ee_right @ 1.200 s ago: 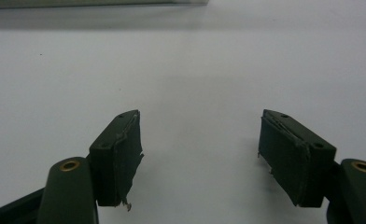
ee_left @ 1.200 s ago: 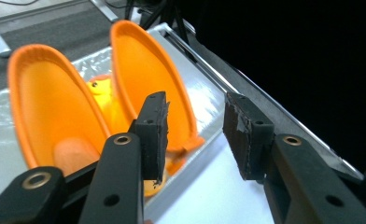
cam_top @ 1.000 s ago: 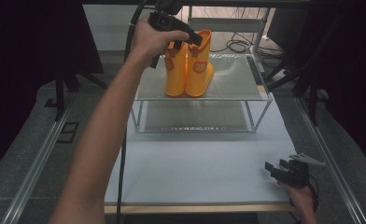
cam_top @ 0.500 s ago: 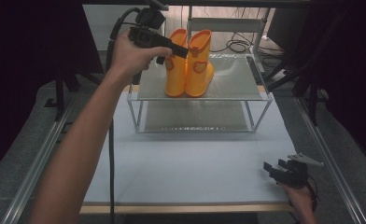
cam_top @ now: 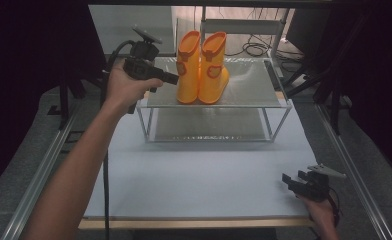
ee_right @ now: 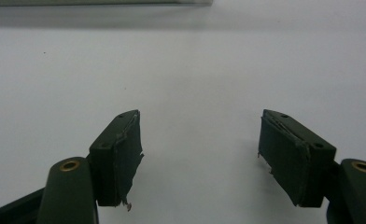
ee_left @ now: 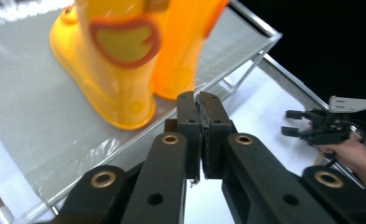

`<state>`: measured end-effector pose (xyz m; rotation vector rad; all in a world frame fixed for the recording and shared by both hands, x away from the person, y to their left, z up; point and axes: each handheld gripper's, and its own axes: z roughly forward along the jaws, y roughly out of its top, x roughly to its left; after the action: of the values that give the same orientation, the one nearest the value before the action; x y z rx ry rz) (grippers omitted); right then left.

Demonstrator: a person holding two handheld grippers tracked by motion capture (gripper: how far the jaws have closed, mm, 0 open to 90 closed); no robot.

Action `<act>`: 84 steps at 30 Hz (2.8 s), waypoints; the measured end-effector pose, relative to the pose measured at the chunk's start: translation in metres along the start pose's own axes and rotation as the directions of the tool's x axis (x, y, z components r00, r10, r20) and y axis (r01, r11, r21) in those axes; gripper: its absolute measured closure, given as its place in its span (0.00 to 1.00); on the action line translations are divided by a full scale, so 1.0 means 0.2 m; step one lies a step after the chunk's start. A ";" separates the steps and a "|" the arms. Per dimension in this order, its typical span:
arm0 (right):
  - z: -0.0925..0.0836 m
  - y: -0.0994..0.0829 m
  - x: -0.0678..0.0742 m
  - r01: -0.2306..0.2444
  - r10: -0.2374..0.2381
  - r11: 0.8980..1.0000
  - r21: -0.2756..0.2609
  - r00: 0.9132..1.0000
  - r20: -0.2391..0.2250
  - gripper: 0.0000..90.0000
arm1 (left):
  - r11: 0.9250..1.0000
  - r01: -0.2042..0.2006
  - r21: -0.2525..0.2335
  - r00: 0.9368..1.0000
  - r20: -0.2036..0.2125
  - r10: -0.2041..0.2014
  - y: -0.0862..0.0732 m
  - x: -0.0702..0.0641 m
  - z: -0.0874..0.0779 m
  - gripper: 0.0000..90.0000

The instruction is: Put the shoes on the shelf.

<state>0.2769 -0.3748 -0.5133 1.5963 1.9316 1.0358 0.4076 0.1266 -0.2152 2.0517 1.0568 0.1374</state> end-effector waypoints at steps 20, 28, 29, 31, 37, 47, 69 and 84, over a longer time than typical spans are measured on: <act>-0.01 0.00 -0.02 -0.009 0.009 1.000 -0.005 1.000 0.007 0.33 | 0.995 0.095 0.026 0.994 -0.062 -0.093 -0.15 0.22 0.22 1.00; -0.01 0.00 -0.03 -0.015 0.015 1.000 -0.002 1.000 0.010 0.33 | 0.992 0.125 0.037 0.990 -0.077 -0.122 -0.18 0.29 0.33 1.00; -0.01 0.00 -0.03 -0.014 0.014 1.000 -0.002 1.000 0.010 0.33 | 0.990 0.134 0.034 0.989 -0.075 -0.131 -0.19 0.29 0.34 1.00; -0.01 -0.01 -0.03 -0.015 0.015 1.000 -0.003 1.000 0.013 0.33 | 0.990 0.134 0.037 0.988 -0.080 -0.131 -0.19 0.30 0.37 1.00; -0.01 -0.01 -0.04 -0.016 0.016 1.000 -0.004 1.000 0.015 0.33 | 0.987 0.158 0.018 0.984 -0.092 -0.155 -0.19 0.32 0.43 1.00; -0.01 -0.01 -0.05 -0.023 0.023 1.000 -0.005 1.000 0.019 0.33 | 0.983 0.186 -0.004 0.981 -0.063 -0.185 -0.17 0.31 0.50 1.00; 0.00 -0.01 -0.04 -0.020 0.020 1.000 -0.001 1.000 0.011 0.33 | 0.986 0.165 -0.002 0.986 -0.008 -0.165 -0.09 0.14 0.62 1.00; -0.01 -0.01 -0.04 -0.020 0.020 1.000 -0.001 1.000 0.013 0.33 | 0.986 0.166 -0.019 0.986 0.005 -0.166 -0.12 0.18 0.57 0.95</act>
<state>0.2765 -0.3830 -0.5152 1.6211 1.9105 1.0317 0.4641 0.0920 -0.3178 1.9363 1.2137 0.0585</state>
